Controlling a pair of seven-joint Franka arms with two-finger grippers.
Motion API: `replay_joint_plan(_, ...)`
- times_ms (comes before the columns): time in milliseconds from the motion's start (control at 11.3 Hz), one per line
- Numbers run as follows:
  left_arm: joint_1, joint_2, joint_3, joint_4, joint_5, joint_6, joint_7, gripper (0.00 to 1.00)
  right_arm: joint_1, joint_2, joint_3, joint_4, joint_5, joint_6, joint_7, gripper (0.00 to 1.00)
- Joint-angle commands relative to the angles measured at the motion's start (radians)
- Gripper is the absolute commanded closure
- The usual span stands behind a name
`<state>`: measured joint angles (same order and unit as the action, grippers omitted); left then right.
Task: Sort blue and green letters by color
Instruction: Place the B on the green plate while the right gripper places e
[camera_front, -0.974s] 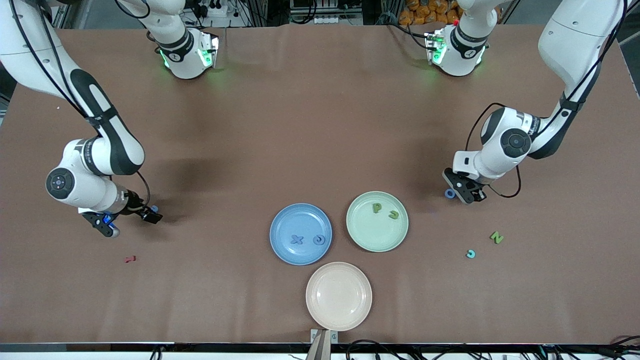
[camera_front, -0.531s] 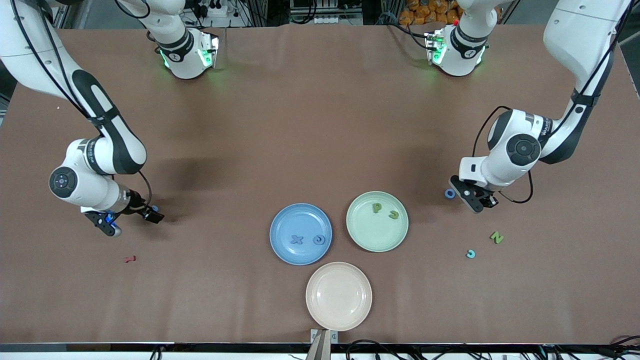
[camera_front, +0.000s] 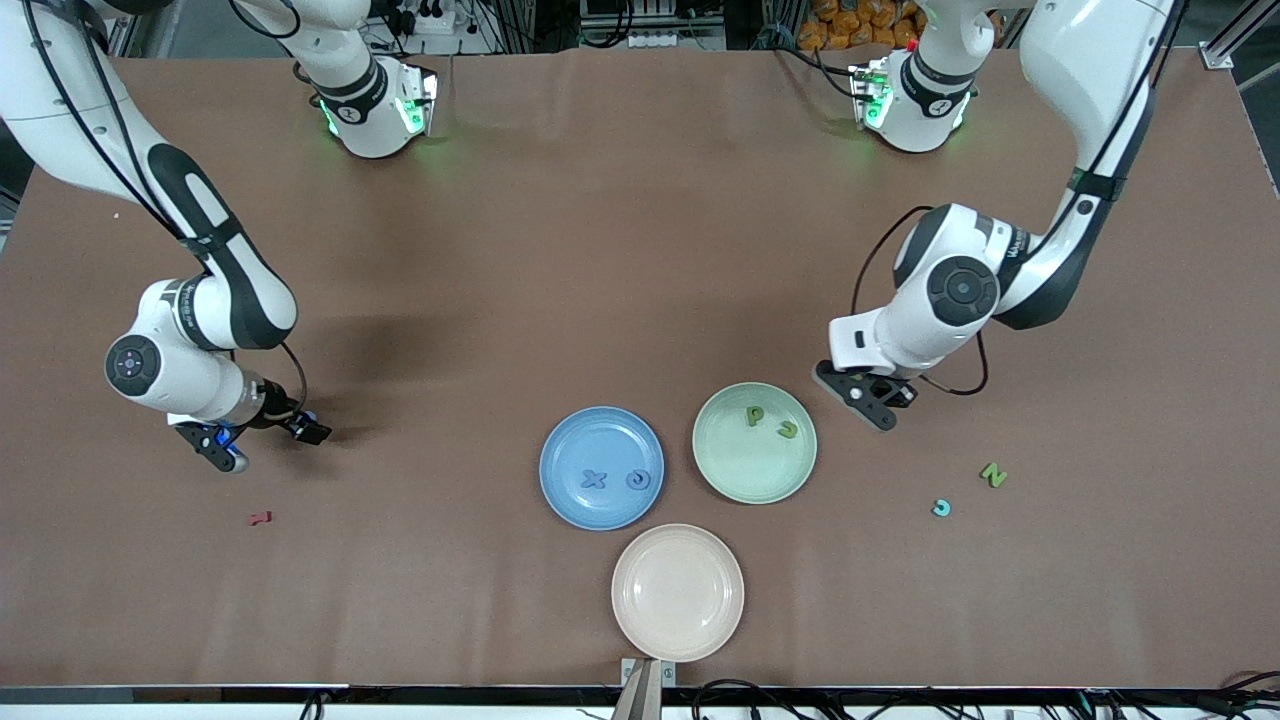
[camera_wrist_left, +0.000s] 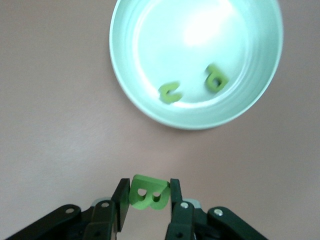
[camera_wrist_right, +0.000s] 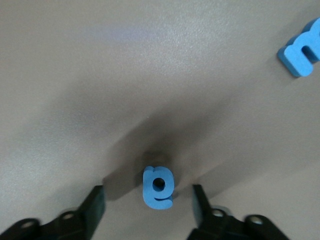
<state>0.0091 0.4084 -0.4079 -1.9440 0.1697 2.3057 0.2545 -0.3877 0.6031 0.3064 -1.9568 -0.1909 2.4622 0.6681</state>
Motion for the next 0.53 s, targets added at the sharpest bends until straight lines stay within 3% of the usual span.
replay_joint_plan(0, -0.147, 0.084, 0.072, 0.153, -0.084, -0.057, -0.174, 1.0, -0.022, 0.009, 0.014, -0.011, -0.025, 0.034, 0.007, 1.0)
replay_joint_plan(443, -0.257, 0.242, 0.122, 0.345, -0.119, -0.057, -0.343, 0.94, -0.01, -0.005, 0.02, -0.001, -0.039, 0.014, 0.01, 1.0)
